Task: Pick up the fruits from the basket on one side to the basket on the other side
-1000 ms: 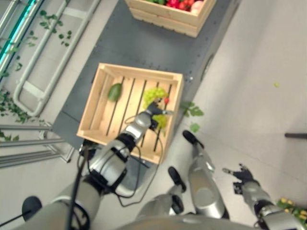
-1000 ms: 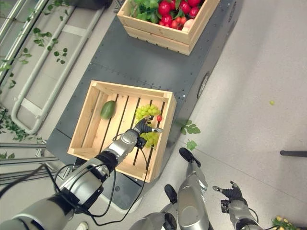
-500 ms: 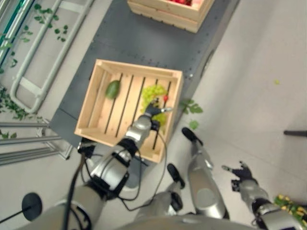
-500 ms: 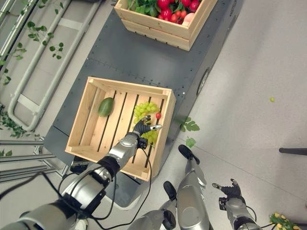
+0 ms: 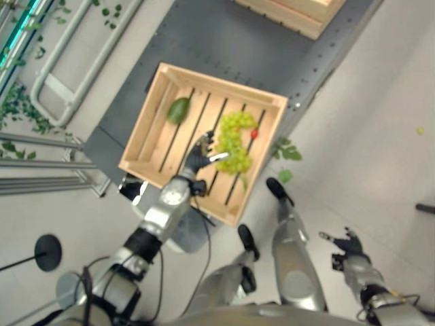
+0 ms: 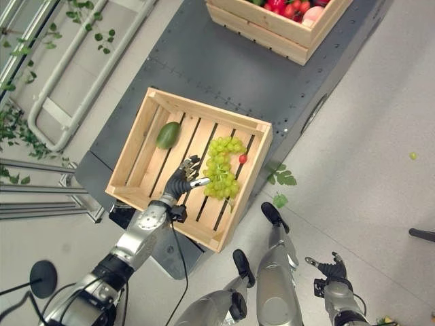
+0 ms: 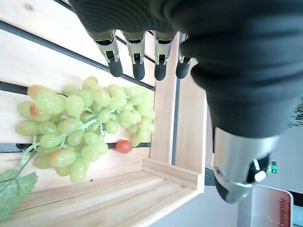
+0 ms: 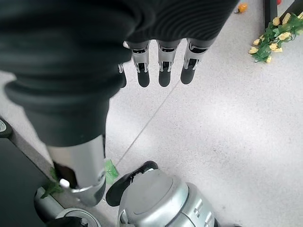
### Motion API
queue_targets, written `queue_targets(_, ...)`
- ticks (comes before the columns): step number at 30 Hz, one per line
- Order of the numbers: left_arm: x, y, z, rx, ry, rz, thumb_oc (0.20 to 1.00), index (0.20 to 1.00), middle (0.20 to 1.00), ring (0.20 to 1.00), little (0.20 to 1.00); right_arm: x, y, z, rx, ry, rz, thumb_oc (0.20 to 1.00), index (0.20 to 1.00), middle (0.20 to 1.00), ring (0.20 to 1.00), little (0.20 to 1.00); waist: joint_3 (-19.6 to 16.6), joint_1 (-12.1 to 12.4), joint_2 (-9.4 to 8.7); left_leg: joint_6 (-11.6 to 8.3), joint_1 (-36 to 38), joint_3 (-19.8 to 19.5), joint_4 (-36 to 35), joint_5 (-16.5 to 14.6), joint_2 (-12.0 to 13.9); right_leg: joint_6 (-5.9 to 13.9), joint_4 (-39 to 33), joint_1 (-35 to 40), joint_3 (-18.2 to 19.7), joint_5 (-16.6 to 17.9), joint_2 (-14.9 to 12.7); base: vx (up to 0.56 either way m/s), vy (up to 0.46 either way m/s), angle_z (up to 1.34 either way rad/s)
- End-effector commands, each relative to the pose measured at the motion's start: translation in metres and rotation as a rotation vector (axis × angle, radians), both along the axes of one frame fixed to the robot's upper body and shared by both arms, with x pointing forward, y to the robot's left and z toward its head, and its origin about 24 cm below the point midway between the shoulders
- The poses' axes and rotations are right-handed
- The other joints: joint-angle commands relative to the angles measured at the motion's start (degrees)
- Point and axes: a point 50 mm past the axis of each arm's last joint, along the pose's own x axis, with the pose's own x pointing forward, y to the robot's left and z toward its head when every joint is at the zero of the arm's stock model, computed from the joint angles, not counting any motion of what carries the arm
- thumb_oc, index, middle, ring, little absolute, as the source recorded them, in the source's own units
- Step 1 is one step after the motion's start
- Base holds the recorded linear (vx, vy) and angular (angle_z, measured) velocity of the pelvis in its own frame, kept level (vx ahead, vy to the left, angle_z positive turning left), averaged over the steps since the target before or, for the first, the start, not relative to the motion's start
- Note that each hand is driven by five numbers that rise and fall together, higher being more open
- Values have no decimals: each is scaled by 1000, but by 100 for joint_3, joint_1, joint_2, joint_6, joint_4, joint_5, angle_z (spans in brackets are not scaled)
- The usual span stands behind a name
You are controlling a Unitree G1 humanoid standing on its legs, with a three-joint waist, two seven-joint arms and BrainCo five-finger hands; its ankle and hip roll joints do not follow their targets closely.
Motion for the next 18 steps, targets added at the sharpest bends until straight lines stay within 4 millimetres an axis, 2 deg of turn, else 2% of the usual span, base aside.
queue_targets(1,-9,21,13,-80,-70,24,1000,1000,1000,1000,1000,-42,-2,-18,39,79,-67,1000,1000,1000,1000,1000,-380,-10,-233,-203,-528,-160,871,-550,-28,112,-55,255,14,-615,33,17,-25,9)
queue_targets(6,-9,31,4,-37,-40,70,1000,1000,1000,1000,1000,-43,1,-20,47,87,-52,1000,1000,1000,1000,1000,-412,20,-280,-214,-552,-196,873,-540,-2,89,-55,269,-27,-632,41,-10,-18,7)
queue_targets(10,8,35,-7,140,-12,129,1000,1000,1000,1000,1000,-40,3,-20,41,96,-29,1000,1000,1000,1000,1000,-416,-10,-315,-229,-593,-246,838,-494,0,90,-55,235,-81,-630,22,-24,-2,6)
queue_targets(11,8,35,-7,140,-13,129,1000,1000,1000,1000,1000,-40,3,-20,41,95,-29,1000,1000,1000,1000,1000,-415,-10,-314,-229,-594,-247,838,-494,-1,90,-55,235,-82,-630,21,0,0,0)
queue_targets(12,19,33,-17,225,34,151,1000,1000,1000,1000,1000,-39,4,-20,36,102,-19,1000,1000,1000,1000,1000,-415,-41,-328,-237,-607,-254,829,-473,4,88,-55,227,-99,-636,17,0,0,0)
queue_targets(13,19,32,-17,224,33,151,1000,1000,1000,1000,1000,-39,4,-20,36,101,-19,1000,1000,1000,1000,1000,-411,-41,-325,-237,-605,-256,830,-473,5,87,-55,229,-101,-636,17,-12,9,3)
queue_targets(14,29,27,-29,250,107,176,1000,1000,1000,1000,1000,-38,6,-21,34,117,-10,1000,1000,1000,1000,1000,-424,-77,-332,-243,-606,-253,818,-460,5,79,-55,226,-109,-629,16,-7,17,6)
queue_targets(18,46,17,-37,307,192,203,1000,1000,1000,1000,1000,-30,7,-19,21,118,11,1000,1000,1000,1000,1000,-421,-165,-347,-249,-635,-241,816,-437,6,80,-53,208,-99,-605,20,-8,11,5)
